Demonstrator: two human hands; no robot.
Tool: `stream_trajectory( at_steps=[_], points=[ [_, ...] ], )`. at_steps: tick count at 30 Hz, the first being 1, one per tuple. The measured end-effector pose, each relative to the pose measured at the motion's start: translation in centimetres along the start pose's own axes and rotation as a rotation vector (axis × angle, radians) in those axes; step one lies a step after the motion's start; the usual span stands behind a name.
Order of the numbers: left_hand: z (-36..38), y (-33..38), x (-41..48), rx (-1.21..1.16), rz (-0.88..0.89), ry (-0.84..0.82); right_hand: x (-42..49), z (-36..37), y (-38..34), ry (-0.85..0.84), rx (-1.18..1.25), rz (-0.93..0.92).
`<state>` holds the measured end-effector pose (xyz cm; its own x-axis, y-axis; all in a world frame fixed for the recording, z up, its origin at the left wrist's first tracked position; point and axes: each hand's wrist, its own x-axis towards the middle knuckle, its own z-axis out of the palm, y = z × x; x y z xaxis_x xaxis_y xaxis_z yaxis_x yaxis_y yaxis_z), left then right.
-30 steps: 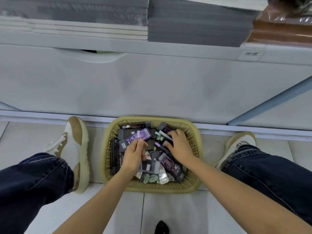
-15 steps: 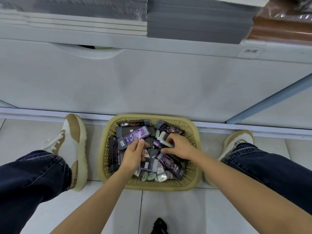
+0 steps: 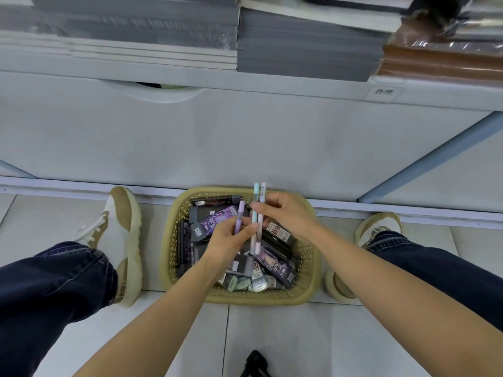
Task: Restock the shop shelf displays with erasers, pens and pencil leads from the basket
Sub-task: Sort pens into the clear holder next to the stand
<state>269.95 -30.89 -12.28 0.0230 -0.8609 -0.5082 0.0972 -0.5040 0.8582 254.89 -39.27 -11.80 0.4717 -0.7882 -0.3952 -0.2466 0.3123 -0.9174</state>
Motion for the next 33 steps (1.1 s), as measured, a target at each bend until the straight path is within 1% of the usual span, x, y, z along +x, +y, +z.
stream_trajectory(
  at_steps=[2, 5, 9, 12, 14, 16, 19, 21, 23, 25, 27, 30, 33],
  points=[
    [-0.2, 0.9, -0.5, -0.029, 0.036, 0.0, -0.3, 0.0, -0.8, 0.04, 0.082, -0.011],
    [-0.5, 2.8, -1.9, -0.058, 0.048, 0.013, -0.8, -0.5, -2.9, 0.132, 0.209, -0.087],
    [-0.5, 4.9, -3.5, -0.09, 0.09, -0.007, -2.6, -0.9, -6.6, 0.119, 0.178, -0.209],
    [-0.4, 7.0, -5.2, -0.047, 0.183, -0.011, -4.2, -0.5, -9.4, 0.136, 0.201, -0.286],
    [-0.6, 8.7, -6.3, -0.004, 0.267, 0.022, -5.3, -0.6, -11.4, 0.176, 0.225, -0.326],
    [-0.9, 10.7, -7.6, 0.017, 0.339, 0.082, -6.6, -1.1, -13.3, 0.213, 0.195, -0.347],
    [-2.0, 14.2, -9.3, 0.003, 0.429, 0.175, -8.7, -2.1, -15.8, 0.167, 0.143, -0.332],
    [-2.4, 16.8, -10.3, -0.076, 0.416, 0.182, -10.0, -2.3, -17.2, 0.102, 0.133, -0.321],
    [-2.3, 19.1, -11.4, -0.253, 0.358, 0.135, -11.2, -2.0, -18.6, 0.068, 0.126, -0.331],
    [-1.9, 20.9, -12.5, -0.447, 0.327, 0.082, -12.3, -1.6, -19.8, 0.071, 0.141, -0.357],
    [-1.5, 22.0, -13.4, -0.566, 0.354, 0.063, -13.4, -1.3, -20.7, 0.091, 0.213, -0.395],
    [-0.6, 22.9, -14.8, -0.557, 0.44, 0.049, -14.8, -0.9, -22.0, 0.104, 0.359, -0.437],
    [0.7, 23.6, -16.2, -0.482, 0.562, 0.045, -16.1, -0.3, -23.2, 0.088, 0.398, -0.456]
  ],
)
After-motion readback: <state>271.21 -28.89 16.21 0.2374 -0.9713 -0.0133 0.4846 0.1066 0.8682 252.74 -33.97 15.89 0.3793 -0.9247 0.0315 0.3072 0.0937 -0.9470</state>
